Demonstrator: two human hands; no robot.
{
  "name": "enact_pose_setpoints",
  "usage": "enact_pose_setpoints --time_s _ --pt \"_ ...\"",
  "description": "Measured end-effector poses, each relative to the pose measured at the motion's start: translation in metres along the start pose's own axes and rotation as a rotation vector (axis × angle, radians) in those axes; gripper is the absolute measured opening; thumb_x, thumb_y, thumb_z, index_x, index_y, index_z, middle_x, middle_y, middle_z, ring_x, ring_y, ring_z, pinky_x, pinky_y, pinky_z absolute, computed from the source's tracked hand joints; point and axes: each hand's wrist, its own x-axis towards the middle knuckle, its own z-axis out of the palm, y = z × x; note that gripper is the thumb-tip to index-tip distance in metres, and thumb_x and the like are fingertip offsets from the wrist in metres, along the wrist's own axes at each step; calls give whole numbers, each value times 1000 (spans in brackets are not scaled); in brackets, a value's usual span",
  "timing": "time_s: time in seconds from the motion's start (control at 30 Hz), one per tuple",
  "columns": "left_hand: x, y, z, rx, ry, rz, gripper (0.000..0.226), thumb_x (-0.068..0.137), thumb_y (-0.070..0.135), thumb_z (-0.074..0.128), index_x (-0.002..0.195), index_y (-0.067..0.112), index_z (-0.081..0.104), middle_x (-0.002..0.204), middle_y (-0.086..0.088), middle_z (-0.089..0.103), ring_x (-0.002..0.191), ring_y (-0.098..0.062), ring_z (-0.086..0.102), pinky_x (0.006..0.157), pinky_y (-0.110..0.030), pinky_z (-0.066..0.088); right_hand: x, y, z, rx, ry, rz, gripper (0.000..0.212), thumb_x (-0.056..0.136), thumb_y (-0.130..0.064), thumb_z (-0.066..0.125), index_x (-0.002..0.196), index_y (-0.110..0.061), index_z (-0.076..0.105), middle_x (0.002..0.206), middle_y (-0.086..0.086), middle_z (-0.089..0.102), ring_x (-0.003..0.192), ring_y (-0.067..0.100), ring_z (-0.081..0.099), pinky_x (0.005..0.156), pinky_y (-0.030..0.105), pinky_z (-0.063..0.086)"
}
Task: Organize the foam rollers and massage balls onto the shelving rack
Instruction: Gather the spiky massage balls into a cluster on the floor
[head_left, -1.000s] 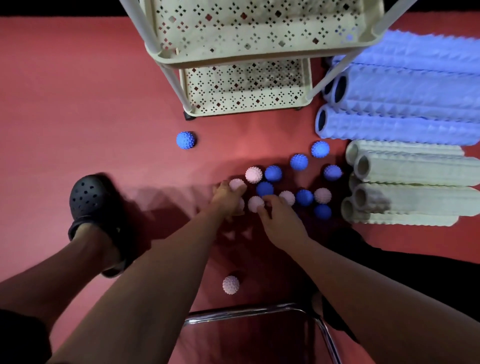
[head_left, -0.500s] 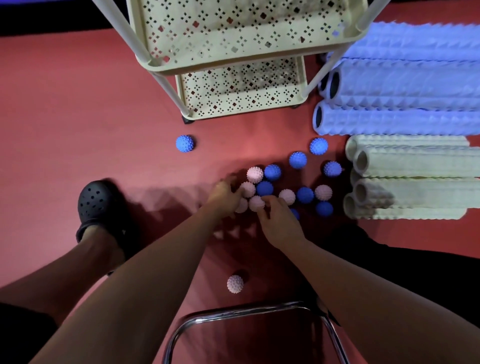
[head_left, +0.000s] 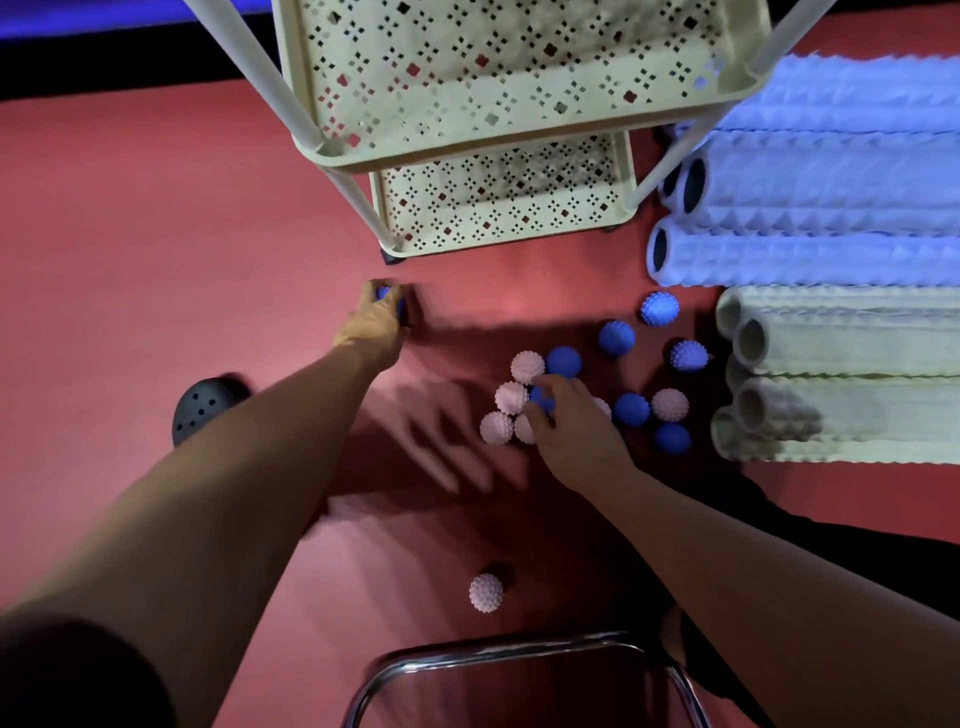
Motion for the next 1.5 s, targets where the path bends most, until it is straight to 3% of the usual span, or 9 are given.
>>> enact_pose_setpoints --time_s 0.13,0.23,0.37,0.5,0.6,0.77,0.97,1.17,1.5 --pt "-7 11 5 -107 24 -92 35 95 33 57 126 16 50 122 -19 57 101 -37 58 89 -41 45 9 -6 -5 123 12 -10 31 100 -27 58 129 -17 59 124 2 60 109 19 61 97 33 45" --pt "-30 43 14 -420 -83 73 58 69 46 82 117 26 56 110 -4 70 102 -26 67 92 -43 53 23 -13 -11 346 48 123 34 96 -32 64 128 -20 58 113 -6 64 96 10 63 93 30 48" --pt "-68 94 40 -590 -158 294 40 66 40 80 101 30 62 93 13 72 88 -11 69 83 -38 57 37 -5 -30 718 -88 332 29 94 -36 67 117 -20 59 100 -1 69 79 10 70 79 36 58" --pt "-88 115 65 -622 -193 369 42 73 21 78 109 35 62 98 17 69 82 -3 65 80 -26 54 31 26 -42 557 -19 339 42 89 -28 75 123 -8 60 99 16 70 78 24 69 60 29 53" --pt "-99 104 86 -512 -152 330 51 74 19 83 121 23 63 108 3 66 86 -13 61 77 -10 43 29 53 -47 254 90 291 44 87 -28 76 125 -12 59 110 5 66 99 19 63 84 29 48" --pt "-142 56 107 -463 -56 3 27 81 36 79 100 22 66 83 10 67 74 -8 62 66 -20 39 37 85 -48 -26 91 321 48 83 -35 76 126 -20 59 123 6 66 115 28 61 102 41 44" --pt "-175 16 143 -490 -262 -178 31 74 27 86 95 19 65 88 2 72 88 -19 69 68 -25 45 44 87 -39 -40 44 254 53 88 -26 73 135 -14 54 131 8 62 120 26 59 102 32 39" --pt "-207 5 180 -270 -493 -126 46 75 25 84 111 9 60 110 -10 70 103 -26 65 76 -27 41 42 85 -31 -50 -92 213 70 90 -24 68 152 -11 37 151 11 47 138 27 45 116 36 32" --pt "-216 13 192 -189 -521 -123 56 72 29 87 120 12 62 121 -4 60 109 -20 58 84 -21 38 16 80 -30 -6 67 107 54 92 -12 63 142 -2 47 136 21 51 123 33 51 104 27 32"
